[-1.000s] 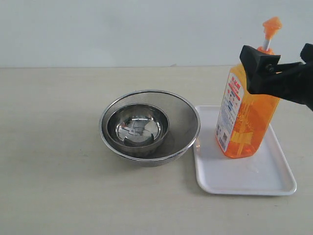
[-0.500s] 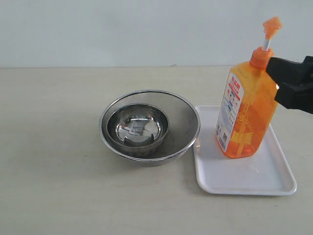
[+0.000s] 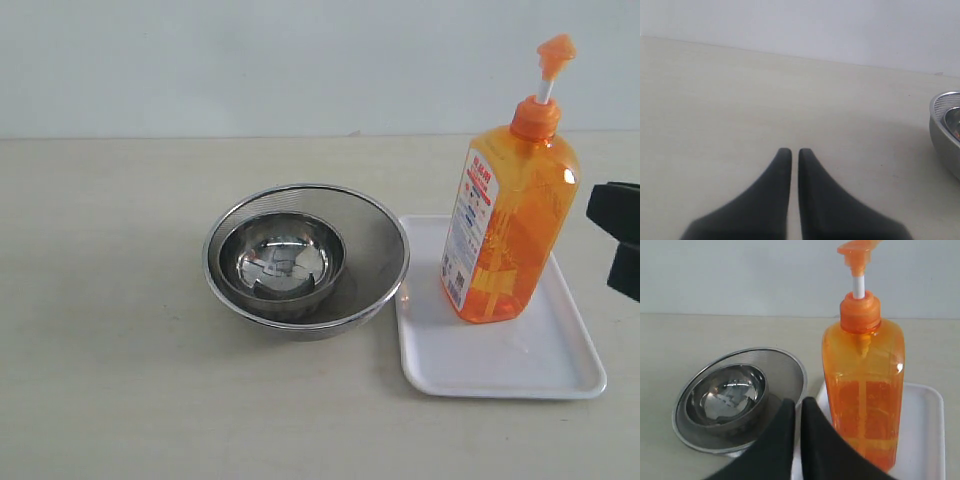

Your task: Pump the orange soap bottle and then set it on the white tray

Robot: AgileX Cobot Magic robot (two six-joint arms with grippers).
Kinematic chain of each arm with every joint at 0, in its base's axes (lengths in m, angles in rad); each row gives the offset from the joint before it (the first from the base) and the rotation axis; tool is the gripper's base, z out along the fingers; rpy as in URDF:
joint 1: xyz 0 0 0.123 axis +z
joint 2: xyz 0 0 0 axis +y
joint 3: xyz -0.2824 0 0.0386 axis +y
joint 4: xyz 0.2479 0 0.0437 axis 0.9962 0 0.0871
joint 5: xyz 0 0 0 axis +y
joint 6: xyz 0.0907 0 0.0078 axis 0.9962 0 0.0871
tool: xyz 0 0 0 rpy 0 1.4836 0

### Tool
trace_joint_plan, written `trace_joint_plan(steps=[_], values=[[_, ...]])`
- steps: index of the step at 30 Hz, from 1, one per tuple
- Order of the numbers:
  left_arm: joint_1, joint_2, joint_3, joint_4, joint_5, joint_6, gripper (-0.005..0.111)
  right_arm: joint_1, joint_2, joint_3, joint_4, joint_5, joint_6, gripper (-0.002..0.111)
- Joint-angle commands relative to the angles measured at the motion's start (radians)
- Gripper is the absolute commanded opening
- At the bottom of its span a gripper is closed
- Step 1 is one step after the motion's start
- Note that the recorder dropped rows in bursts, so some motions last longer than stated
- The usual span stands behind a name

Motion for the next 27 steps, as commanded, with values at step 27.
trace_joint_plan(steps=[27], values=[[0.003, -0.003, 0.003, 0.001, 0.001, -0.004, 0.005, 0.003, -0.103, -0.001, 0.095, 0.215, 0.063, 0.000]])
